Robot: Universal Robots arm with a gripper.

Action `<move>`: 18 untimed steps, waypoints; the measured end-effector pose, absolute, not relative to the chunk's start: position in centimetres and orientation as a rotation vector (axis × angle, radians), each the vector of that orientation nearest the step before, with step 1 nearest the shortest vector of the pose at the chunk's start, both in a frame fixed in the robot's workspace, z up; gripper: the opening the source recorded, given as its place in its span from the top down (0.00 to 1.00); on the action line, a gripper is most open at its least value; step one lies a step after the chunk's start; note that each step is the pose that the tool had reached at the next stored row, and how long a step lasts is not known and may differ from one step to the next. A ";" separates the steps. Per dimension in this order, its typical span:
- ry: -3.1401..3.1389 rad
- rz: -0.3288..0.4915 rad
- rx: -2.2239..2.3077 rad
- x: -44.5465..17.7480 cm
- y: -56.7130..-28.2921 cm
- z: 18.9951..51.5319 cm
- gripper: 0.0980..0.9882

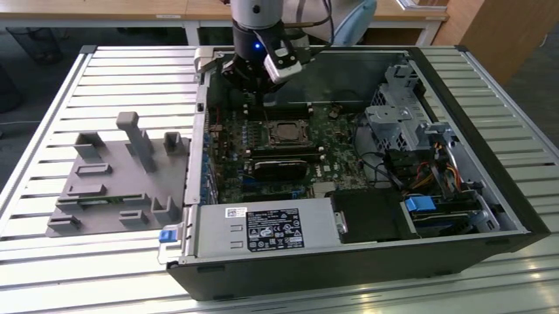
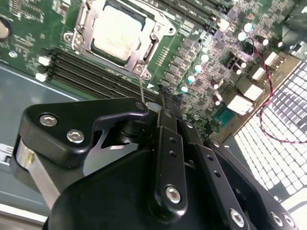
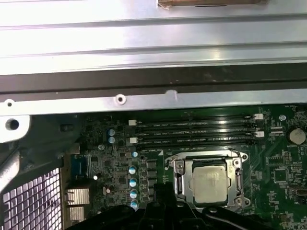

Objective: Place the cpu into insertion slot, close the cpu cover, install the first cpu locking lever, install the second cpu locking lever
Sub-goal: 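Install the first cpu locking lever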

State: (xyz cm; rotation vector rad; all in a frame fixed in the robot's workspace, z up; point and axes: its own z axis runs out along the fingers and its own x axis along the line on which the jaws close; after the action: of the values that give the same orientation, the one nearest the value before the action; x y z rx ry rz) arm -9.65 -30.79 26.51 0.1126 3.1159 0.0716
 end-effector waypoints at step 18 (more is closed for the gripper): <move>3.116 0.072 0.103 -9.6 -29.3 26.0 0.99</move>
State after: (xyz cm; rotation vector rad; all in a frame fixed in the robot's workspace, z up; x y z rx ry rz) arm -9.60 -29.34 26.03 0.1032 3.1163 0.0717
